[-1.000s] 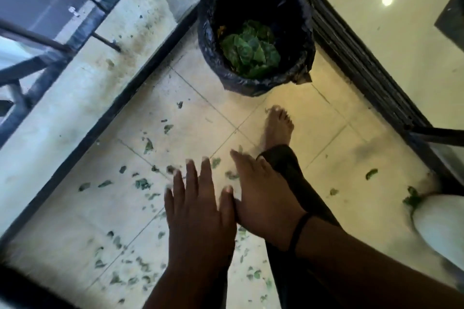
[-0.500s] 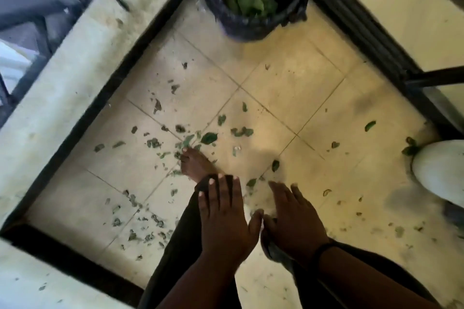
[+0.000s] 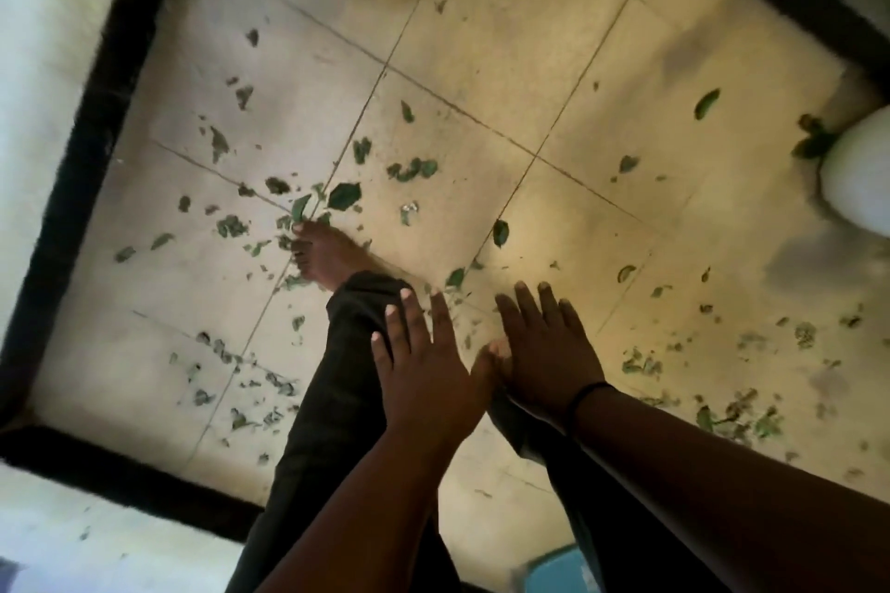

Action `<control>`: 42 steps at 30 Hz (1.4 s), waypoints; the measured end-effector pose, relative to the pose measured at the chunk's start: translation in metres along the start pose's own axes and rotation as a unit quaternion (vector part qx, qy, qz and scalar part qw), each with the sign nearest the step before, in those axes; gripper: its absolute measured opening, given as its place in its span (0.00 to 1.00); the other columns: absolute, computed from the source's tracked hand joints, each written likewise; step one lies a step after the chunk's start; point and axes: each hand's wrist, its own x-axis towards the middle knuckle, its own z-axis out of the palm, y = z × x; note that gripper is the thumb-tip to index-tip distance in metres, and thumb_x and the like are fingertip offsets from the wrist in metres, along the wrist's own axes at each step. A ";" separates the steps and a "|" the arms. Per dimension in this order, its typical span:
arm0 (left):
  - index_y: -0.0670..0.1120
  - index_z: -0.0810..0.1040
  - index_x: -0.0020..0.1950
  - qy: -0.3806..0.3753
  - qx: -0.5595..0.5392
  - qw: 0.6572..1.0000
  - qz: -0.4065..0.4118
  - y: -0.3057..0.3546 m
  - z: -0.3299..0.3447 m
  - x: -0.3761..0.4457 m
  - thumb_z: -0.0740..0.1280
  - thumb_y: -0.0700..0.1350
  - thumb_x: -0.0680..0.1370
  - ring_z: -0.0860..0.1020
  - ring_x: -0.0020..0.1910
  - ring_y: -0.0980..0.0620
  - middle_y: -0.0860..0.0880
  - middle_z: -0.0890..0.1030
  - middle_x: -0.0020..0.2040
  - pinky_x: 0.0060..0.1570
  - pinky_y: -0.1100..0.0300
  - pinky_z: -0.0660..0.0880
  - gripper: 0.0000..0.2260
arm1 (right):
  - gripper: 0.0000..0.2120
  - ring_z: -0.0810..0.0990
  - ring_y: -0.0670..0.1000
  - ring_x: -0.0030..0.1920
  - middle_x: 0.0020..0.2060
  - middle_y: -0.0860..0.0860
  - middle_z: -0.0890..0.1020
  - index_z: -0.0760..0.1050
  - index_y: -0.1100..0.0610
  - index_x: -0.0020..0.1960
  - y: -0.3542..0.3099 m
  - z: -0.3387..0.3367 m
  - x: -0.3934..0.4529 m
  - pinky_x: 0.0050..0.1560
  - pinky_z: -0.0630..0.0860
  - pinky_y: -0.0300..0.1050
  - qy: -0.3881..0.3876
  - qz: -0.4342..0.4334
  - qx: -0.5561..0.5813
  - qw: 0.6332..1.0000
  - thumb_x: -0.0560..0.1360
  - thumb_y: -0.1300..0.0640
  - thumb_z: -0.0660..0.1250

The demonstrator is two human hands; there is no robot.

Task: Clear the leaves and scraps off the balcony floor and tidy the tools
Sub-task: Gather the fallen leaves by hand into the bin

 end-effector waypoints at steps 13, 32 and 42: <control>0.49 0.42 0.81 0.069 0.127 0.989 -0.018 -0.064 -0.041 0.045 0.52 0.62 0.81 0.41 0.79 0.40 0.43 0.40 0.80 0.76 0.42 0.46 0.34 | 0.35 0.40 0.59 0.78 0.79 0.55 0.43 0.40 0.53 0.79 0.060 0.013 -0.003 0.76 0.40 0.56 0.049 0.020 -0.006 0.999 0.80 0.48 0.55; 0.44 0.69 0.69 0.214 -0.029 0.976 -0.033 -0.150 -0.004 0.294 0.63 0.45 0.80 0.72 0.63 0.39 0.40 0.71 0.65 0.60 0.45 0.71 0.18 | 0.23 0.74 0.64 0.61 0.62 0.63 0.74 0.65 0.60 0.68 0.050 0.098 0.247 0.57 0.72 0.53 0.182 0.209 0.331 0.902 0.77 0.52 0.66; 0.44 0.76 0.59 0.226 0.010 0.974 0.007 -0.154 -0.001 0.318 0.67 0.47 0.77 0.73 0.60 0.37 0.40 0.74 0.60 0.57 0.46 0.71 0.13 | 0.15 0.75 0.60 0.58 0.56 0.59 0.78 0.75 0.58 0.54 0.070 0.101 0.270 0.51 0.69 0.46 0.174 0.188 0.365 0.895 0.73 0.52 0.73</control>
